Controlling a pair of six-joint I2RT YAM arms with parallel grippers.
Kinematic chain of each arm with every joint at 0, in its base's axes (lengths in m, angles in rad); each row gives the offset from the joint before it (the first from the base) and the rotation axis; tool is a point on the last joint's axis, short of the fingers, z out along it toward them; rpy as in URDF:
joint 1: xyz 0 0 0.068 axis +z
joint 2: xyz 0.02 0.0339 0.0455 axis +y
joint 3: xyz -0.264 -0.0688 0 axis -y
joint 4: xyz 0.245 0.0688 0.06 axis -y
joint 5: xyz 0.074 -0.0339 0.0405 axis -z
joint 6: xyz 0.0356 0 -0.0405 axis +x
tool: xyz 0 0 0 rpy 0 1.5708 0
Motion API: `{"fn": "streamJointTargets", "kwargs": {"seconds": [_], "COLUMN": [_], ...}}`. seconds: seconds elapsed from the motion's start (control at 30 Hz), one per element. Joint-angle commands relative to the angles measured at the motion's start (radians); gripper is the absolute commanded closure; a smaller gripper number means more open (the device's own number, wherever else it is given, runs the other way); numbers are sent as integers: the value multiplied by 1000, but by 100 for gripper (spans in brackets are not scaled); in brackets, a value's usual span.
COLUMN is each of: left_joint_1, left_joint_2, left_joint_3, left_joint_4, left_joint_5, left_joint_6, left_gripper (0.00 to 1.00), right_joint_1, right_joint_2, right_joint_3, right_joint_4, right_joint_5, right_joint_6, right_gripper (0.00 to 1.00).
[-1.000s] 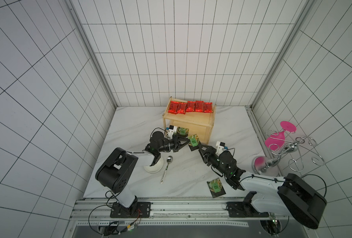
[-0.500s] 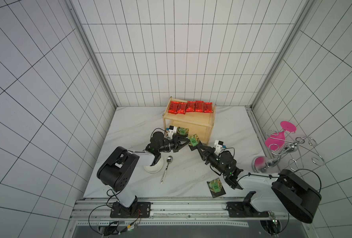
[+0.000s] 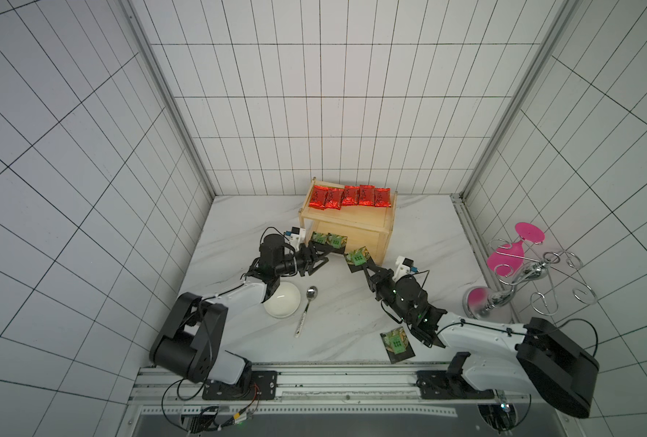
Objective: Place the tea bags on the shelf by color
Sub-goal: Pick up the tea bag from the center of the board, then place the tea bag on the shelf.
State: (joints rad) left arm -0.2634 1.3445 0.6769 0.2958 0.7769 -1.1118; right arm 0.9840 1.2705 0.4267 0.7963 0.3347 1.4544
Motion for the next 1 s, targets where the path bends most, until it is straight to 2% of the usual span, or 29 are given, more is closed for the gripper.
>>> {"fn": "streamJointTargets", "kwargs": {"seconds": [0.0, 0.07, 0.2, 0.3, 0.4, 0.67, 0.97], "left_joint_1": [135, 190, 188, 168, 131, 122, 137], "left_joint_2": [-164, -243, -320, -345, -356, -403, -425], "left_joint_3": [47, 50, 39, 81, 125, 197, 236], "left_joint_4": [-435, -558, -728, -829, -888, -1011, -1045], "left_joint_5": [-41, -79, -222, -334, -428, -601, -629], "left_joint_6": [212, 249, 292, 335, 350, 372, 375], "left_gripper": [28, 29, 31, 32, 29, 27, 27], "right_joint_1": [32, 49, 62, 52, 26, -29, -66], "right_joint_2": [116, 214, 376, 447, 501, 615, 701], "right_joint_3": [118, 179, 281, 323, 356, 434, 477], "right_joint_4": [32, 68, 96, 119, 122, 127, 126], "right_joint_5": [220, 269, 410, 462, 458, 387, 313], "right_joint_6": [-133, -151, -166, -188, -180, -120, -59], "right_gripper": [100, 100, 100, 100, 100, 99, 97]}}
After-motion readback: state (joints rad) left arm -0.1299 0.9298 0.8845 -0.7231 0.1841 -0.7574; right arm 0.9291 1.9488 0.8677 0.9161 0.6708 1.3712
